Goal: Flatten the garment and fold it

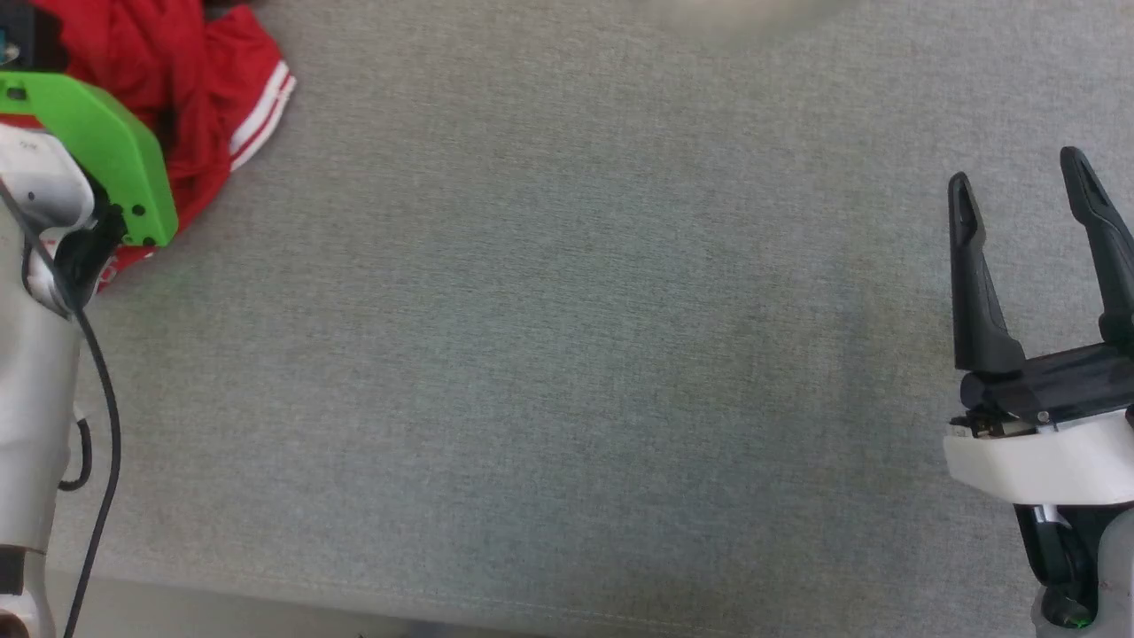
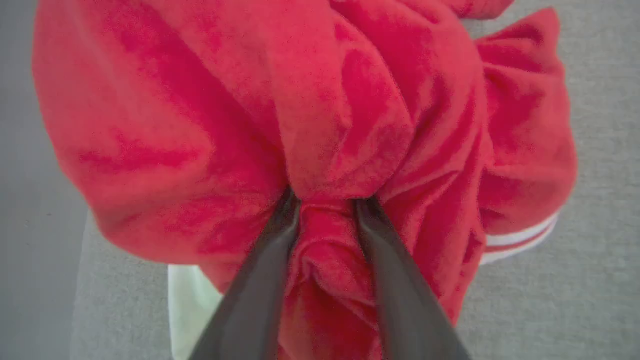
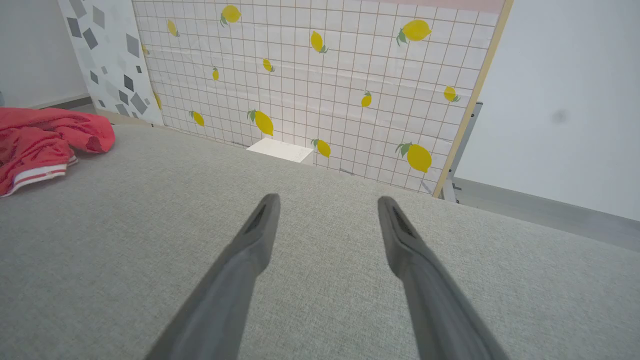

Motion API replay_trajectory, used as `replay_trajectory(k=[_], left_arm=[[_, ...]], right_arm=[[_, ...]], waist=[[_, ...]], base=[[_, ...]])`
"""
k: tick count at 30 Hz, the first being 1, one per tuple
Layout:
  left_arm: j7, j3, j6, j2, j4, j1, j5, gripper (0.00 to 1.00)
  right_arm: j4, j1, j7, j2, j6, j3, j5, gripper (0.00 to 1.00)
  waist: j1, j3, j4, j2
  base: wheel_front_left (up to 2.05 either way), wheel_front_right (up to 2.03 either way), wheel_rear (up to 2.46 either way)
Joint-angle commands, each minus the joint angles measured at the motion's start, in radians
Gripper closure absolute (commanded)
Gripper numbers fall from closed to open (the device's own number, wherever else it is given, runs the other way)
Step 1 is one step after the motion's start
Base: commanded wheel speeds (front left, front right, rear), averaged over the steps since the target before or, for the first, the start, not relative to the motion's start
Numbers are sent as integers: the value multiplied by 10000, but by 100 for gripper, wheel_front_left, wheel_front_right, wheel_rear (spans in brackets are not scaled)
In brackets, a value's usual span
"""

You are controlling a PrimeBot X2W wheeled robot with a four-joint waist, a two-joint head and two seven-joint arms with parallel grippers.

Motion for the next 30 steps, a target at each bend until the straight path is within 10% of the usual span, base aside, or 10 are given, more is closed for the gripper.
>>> replay_trajectory(k=[1,11,30], left_arm=[[-221,-11,-25,70,147,160,67,100],[-1767,-225,-346,369,524,-368,35,100],[-1372,-2977,-441,795,-2428,-1845,-1518,100]], right_arm=[[-89,-199,49,-22,-17,30,14,0],[246,-281,-231,143,-17,-84,121,0],[1356,438,-1037,492,-17,-814,767,0]], waist=[[-1,69,-69,0],[-1,-773,121,0],[-1,-3762,57,0]], base=[[0,0,0],[0,0,0],[0,0,0]])
